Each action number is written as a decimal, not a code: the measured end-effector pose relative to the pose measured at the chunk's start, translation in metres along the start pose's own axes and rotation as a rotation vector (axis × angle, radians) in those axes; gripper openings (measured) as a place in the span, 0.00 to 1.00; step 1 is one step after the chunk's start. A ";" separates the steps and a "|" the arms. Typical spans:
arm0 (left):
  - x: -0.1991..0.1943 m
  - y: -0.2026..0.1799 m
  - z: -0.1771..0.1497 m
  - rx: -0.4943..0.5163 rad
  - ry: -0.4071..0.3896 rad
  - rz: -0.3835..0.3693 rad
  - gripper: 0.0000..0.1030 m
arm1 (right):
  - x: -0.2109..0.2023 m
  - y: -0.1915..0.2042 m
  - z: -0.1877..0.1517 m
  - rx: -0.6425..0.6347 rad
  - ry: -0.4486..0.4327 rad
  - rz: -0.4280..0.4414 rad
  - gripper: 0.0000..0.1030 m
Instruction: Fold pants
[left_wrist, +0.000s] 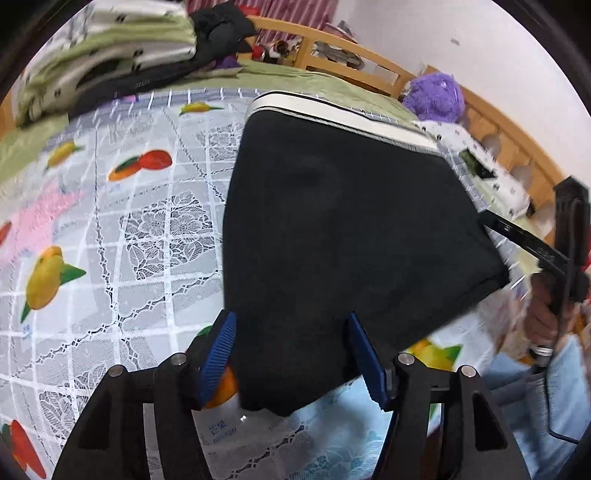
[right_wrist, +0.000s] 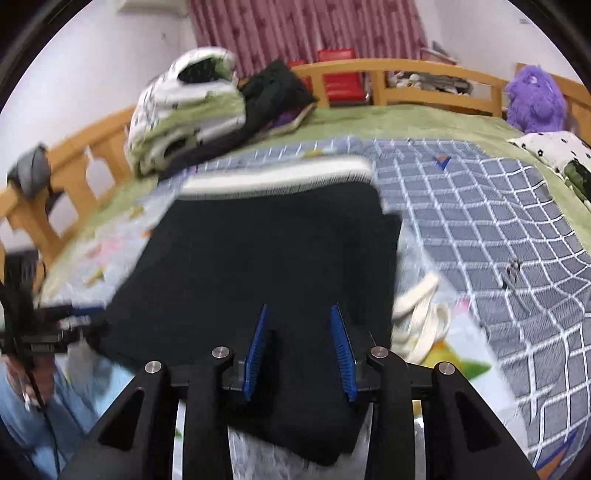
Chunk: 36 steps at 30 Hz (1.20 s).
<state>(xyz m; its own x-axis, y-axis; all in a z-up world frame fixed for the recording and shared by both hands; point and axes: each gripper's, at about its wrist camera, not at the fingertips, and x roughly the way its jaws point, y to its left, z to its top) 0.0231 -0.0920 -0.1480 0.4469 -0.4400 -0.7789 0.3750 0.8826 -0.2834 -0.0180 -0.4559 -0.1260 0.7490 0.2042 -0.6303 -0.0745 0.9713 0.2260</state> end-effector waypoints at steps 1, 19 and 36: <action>0.002 0.004 0.006 -0.025 0.006 -0.014 0.59 | 0.001 -0.004 0.011 0.013 -0.029 -0.017 0.42; 0.002 0.027 0.071 -0.010 -0.082 0.033 0.59 | 0.034 -0.041 0.083 0.113 -0.031 -0.063 0.11; 0.076 0.044 0.079 -0.104 0.064 -0.121 0.59 | 0.043 -0.075 0.008 0.256 0.145 0.017 0.58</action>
<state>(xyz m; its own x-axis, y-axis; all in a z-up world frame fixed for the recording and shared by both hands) 0.1380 -0.0995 -0.1753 0.3497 -0.5357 -0.7686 0.3350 0.8376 -0.4314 0.0246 -0.5209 -0.1642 0.6459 0.2538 -0.7200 0.0960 0.9086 0.4064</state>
